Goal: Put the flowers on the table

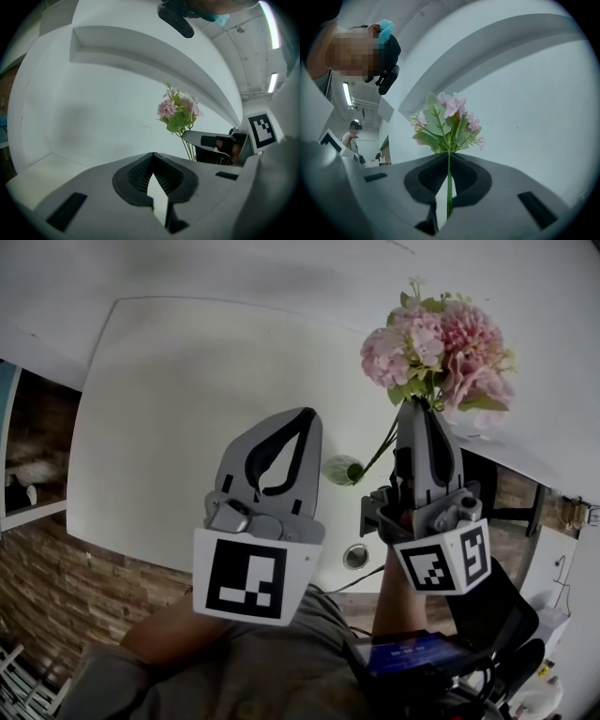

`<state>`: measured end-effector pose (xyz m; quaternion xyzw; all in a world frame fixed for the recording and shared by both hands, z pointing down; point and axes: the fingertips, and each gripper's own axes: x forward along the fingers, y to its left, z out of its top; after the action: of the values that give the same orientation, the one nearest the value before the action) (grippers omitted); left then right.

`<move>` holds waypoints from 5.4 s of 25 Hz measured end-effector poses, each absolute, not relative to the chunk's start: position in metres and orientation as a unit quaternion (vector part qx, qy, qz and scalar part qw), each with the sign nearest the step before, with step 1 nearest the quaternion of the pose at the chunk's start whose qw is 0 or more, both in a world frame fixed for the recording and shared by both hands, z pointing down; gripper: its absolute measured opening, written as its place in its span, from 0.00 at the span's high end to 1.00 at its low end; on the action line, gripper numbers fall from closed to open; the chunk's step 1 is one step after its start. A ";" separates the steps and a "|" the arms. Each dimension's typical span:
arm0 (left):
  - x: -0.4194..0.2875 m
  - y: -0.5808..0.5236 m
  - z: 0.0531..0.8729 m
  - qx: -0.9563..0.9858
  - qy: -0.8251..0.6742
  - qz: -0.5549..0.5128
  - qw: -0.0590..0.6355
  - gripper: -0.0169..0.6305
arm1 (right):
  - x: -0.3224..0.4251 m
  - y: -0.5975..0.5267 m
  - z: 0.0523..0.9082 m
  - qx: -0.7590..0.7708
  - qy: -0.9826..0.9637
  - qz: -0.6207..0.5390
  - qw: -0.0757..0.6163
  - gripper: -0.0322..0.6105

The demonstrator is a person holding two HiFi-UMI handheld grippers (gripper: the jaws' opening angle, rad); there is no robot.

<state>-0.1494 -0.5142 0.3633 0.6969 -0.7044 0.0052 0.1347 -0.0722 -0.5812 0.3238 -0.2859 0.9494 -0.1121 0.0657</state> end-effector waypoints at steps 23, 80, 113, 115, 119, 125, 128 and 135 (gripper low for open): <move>-0.152 -0.524 0.365 0.692 -0.707 0.014 0.149 0.96 | -0.072 -0.584 0.325 -0.272 0.954 -0.106 0.072 0.92; -0.069 -0.450 0.397 0.712 -0.680 0.060 0.168 0.96 | -0.021 -0.498 0.426 -0.282 0.953 -0.092 -0.057 0.84; -0.064 -0.412 0.384 0.713 -0.686 0.070 0.126 0.96 | -0.011 -0.448 0.417 -0.276 0.955 -0.092 -0.059 0.84; -0.065 -0.409 0.382 0.709 -0.691 0.067 0.123 0.96 | -0.010 -0.441 0.414 -0.269 0.957 -0.094 -0.053 0.84; -0.067 -0.401 0.372 0.712 -0.691 0.061 0.111 0.96 | -0.008 -0.423 0.401 -0.272 0.955 -0.102 -0.049 0.90; -0.061 -0.379 0.345 0.742 -0.664 0.044 0.084 0.96 | -0.009 -0.398 0.370 -0.333 0.936 -0.101 -0.057 0.94; -0.063 -0.366 0.330 0.756 -0.651 0.033 0.069 0.96 | -0.012 -0.383 0.353 -0.358 0.928 -0.092 -0.046 0.94; -0.074 -0.340 0.307 0.772 -0.634 0.009 0.047 0.96 | -0.021 -0.350 0.332 -0.382 0.921 -0.064 -0.043 0.94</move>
<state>-0.0743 -0.3401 0.3075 0.7716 -0.6343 0.0085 0.0470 -0.0207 -0.3501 0.3316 -0.3816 0.9211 -0.0640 -0.0429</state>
